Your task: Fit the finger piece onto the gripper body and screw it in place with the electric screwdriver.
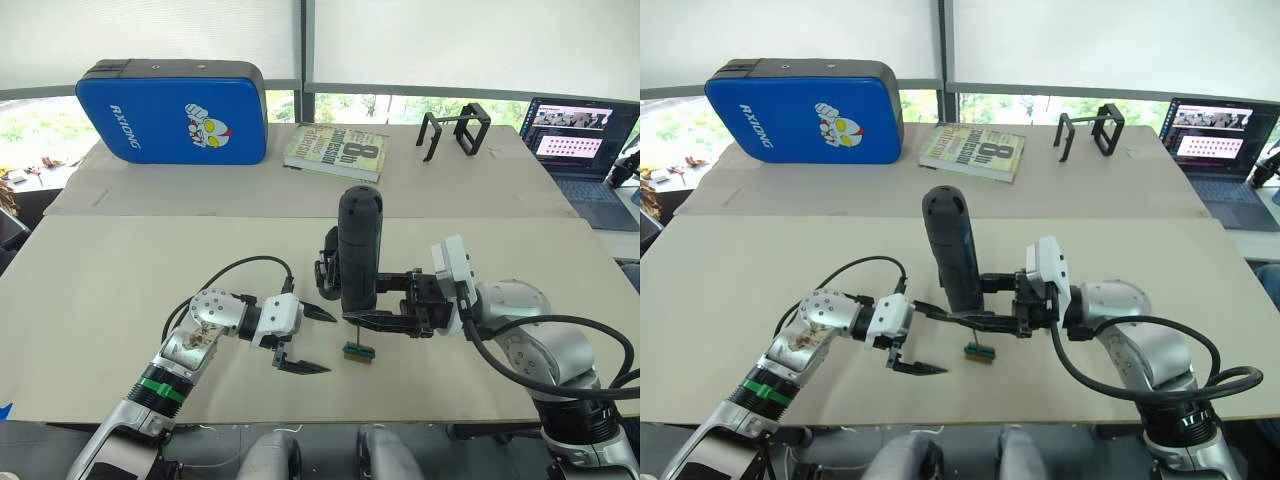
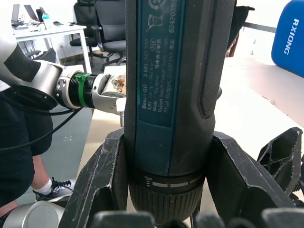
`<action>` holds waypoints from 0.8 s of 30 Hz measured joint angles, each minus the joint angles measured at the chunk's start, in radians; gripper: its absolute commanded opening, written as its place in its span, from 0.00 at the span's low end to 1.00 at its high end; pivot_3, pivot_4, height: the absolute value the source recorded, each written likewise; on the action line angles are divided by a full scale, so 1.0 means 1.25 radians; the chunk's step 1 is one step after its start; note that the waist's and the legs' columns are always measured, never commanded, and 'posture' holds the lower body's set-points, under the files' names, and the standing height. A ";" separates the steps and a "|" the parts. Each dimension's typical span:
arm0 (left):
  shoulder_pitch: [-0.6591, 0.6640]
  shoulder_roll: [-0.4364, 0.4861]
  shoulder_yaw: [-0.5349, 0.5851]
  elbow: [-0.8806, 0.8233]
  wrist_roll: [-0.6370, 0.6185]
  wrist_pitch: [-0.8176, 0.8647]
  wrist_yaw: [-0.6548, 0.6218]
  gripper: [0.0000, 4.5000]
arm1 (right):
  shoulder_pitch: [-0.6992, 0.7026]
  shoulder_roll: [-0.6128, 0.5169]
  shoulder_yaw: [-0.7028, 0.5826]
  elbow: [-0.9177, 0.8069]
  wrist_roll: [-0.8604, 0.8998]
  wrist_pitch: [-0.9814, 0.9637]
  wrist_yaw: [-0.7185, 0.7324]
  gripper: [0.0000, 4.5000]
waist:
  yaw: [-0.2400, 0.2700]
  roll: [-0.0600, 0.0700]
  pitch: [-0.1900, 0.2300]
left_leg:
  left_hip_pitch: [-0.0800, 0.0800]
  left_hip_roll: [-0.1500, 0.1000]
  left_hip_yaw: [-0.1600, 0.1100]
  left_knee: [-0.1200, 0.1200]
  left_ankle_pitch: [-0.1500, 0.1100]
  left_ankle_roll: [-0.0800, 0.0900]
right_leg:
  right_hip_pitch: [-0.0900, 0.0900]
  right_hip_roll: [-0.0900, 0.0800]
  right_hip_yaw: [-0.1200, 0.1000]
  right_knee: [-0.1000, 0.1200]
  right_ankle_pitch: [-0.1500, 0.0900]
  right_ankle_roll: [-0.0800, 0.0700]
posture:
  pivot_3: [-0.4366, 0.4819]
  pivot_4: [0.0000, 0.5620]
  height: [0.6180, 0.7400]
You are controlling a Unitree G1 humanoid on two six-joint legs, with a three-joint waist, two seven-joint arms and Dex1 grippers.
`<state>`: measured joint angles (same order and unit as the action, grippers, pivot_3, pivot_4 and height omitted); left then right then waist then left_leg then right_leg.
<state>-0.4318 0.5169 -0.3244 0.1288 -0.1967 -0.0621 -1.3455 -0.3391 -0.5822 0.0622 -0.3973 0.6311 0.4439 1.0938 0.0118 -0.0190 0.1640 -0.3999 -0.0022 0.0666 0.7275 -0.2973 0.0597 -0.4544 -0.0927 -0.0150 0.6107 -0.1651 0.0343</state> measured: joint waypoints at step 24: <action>0.000 0.000 0.000 -0.001 0.000 0.001 0.000 1.00 | 0.001 0.001 0.000 0.005 -0.001 0.000 -0.003 0.42 | 0.000 0.000 0.000 | 0.000 0.000 0.000 0.000 0.000 0.000 | 0.000 0.000 0.000 0.000 0.000 0.000 | 0.48 0.27 1.00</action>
<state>-0.4318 0.5170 -0.3244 0.1280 -0.1971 -0.0613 -1.3453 -0.3376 -0.5805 0.0626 -0.3915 0.6297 0.4442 1.0895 0.0117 -0.0190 0.1640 -0.3999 -0.0022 0.0666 0.7275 -0.2973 0.0596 -0.4544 -0.0927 -0.0150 0.6107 -0.1651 0.0343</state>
